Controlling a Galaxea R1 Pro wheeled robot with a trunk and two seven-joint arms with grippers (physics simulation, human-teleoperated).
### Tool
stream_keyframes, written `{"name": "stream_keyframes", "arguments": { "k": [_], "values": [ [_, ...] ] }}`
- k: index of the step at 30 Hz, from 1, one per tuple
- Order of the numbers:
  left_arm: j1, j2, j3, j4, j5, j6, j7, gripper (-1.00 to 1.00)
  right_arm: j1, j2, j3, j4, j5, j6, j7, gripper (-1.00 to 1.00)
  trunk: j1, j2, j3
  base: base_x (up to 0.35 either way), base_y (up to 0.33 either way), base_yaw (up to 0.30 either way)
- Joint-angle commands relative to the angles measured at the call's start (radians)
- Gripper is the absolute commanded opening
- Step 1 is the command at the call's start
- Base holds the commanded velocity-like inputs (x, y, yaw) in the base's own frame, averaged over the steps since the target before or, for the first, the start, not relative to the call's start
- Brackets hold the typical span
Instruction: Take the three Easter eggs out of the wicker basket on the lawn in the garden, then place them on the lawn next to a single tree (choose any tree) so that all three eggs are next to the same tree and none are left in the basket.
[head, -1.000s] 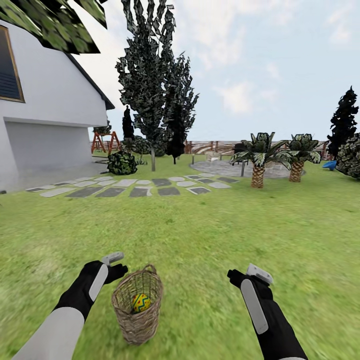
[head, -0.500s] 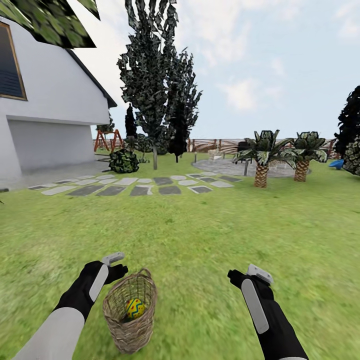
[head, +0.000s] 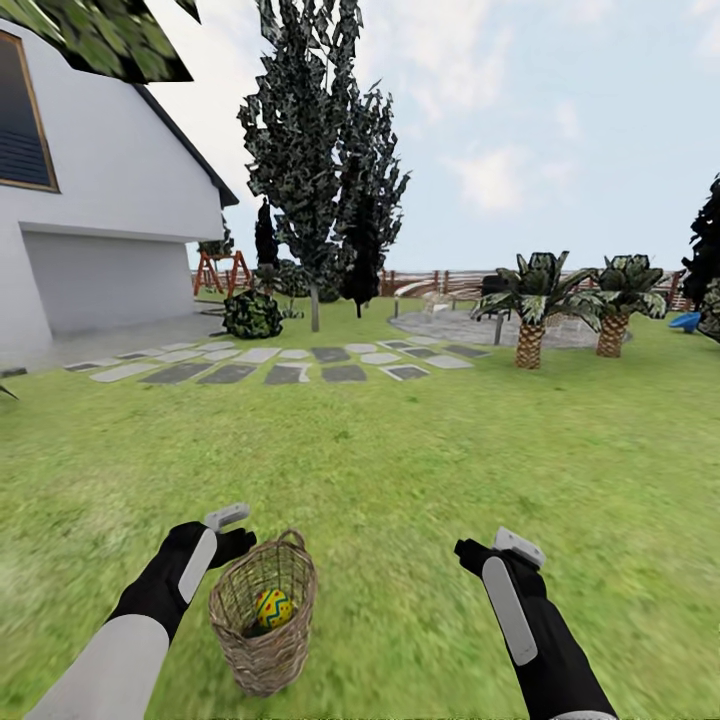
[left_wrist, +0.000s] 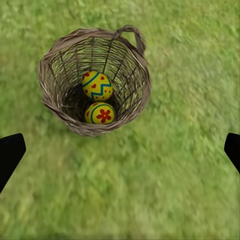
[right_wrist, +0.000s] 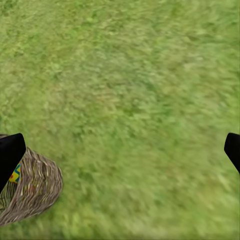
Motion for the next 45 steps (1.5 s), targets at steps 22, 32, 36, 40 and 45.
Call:
{"name": "stream_keyframes", "arguments": {
  "k": [22, 32, 36, 40, 45],
  "values": [
    [-0.001, -0.007, -0.001, -0.001, 0.010, 0.005, 0.007, 1.00, -0.013, -0.001, -0.004, 0.001, -0.014, 0.003, -0.009, 1.00, 0.000, -0.001, -0.037, 0.000, -0.028, 0.000],
    [-0.001, -0.011, -0.001, -0.001, 0.010, 0.006, 0.007, 1.00, -0.014, -0.001, -0.004, 0.001, -0.013, 0.004, -0.009, 1.00, 0.000, -0.001, -0.053, 0.000, -0.034, 0.000],
    [-0.001, -0.013, -0.001, 0.000, 0.010, 0.006, 0.007, 1.00, -0.014, -0.001, -0.004, 0.001, -0.012, 0.004, -0.009, 1.00, 0.000, -0.001, -0.060, 0.000, -0.099, 0.000],
    [-0.001, -0.014, -0.001, 0.000, 0.010, 0.005, 0.007, 1.00, -0.013, -0.001, -0.004, 0.001, -0.012, 0.003, -0.009, 1.00, 0.000, -0.001, -0.066, 0.034, -0.187, 0.000],
    [-0.001, -0.014, -0.001, -0.001, 0.010, 0.004, 0.009, 1.00, -0.013, -0.001, -0.003, 0.000, -0.009, 0.000, -0.009, 1.00, 0.000, -0.001, -0.070, 0.179, -0.202, 0.000]
  ]
}}
